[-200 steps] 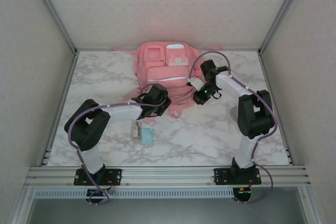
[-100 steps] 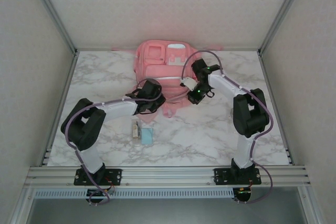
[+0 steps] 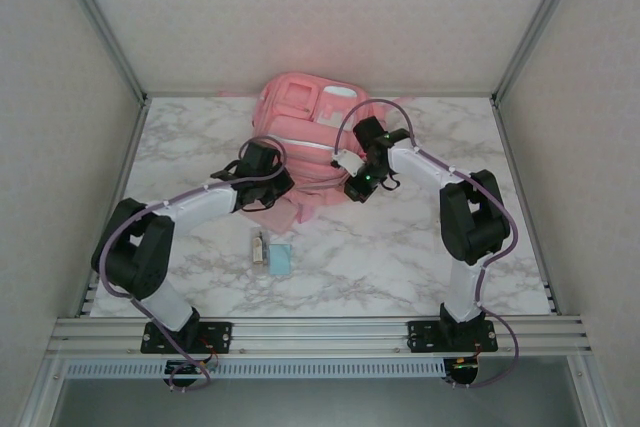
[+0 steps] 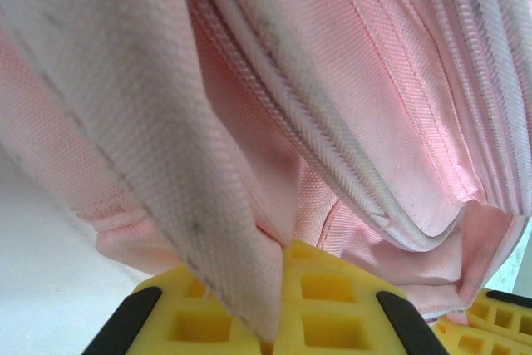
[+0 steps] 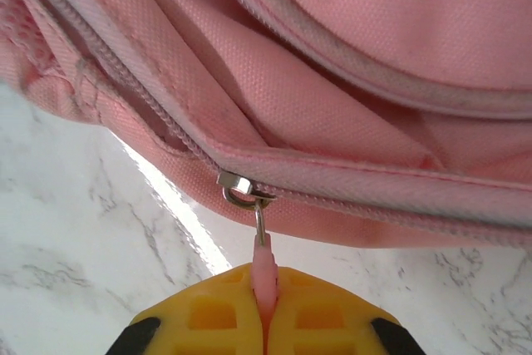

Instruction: Pack the student bag

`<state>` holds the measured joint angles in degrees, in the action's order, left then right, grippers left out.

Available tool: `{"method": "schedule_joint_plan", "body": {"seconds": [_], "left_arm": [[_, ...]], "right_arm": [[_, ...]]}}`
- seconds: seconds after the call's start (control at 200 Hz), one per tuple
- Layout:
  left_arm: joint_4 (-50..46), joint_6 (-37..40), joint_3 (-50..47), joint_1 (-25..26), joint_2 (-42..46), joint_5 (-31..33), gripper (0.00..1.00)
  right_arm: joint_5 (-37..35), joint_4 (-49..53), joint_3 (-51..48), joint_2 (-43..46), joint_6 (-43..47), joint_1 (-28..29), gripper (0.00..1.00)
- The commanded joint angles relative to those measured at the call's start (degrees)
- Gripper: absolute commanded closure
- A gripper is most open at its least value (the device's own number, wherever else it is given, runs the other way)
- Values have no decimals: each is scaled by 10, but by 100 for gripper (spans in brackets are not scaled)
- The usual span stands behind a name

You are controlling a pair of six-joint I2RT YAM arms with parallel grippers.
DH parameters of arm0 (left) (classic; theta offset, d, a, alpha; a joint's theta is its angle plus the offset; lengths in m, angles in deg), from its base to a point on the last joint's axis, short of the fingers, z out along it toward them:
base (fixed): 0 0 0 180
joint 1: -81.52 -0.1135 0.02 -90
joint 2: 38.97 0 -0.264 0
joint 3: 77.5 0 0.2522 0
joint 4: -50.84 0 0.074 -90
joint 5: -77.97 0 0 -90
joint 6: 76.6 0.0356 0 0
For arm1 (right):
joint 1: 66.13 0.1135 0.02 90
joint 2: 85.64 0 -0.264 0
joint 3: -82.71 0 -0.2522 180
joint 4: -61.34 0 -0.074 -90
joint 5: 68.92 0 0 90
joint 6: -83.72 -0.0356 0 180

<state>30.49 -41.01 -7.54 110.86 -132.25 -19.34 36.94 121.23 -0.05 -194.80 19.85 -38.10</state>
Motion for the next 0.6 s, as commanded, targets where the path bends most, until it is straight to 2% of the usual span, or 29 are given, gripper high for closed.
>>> {"method": "schedule_joint_plan", "body": {"seconds": [0.0, 0.11, 0.21, 0.596], "left_arm": [[-51, 28, -17, -45, 30, 106, 100], [-55, 39, -15, -50, 25, 103, 100], [-62, 49, -13, -64, 25, 97, 100], [-71, 58, -11, -97, 53, 88, 100]], "right_arm": [[-68, 81, 9, -1, -25, -33, 100], [-140, 95, 14, -16, -22, -39, 100], [-170, 104, 12, -26, -17, -52, 100], [-164, 78, 24, -47, -19, -98, 100]]}}
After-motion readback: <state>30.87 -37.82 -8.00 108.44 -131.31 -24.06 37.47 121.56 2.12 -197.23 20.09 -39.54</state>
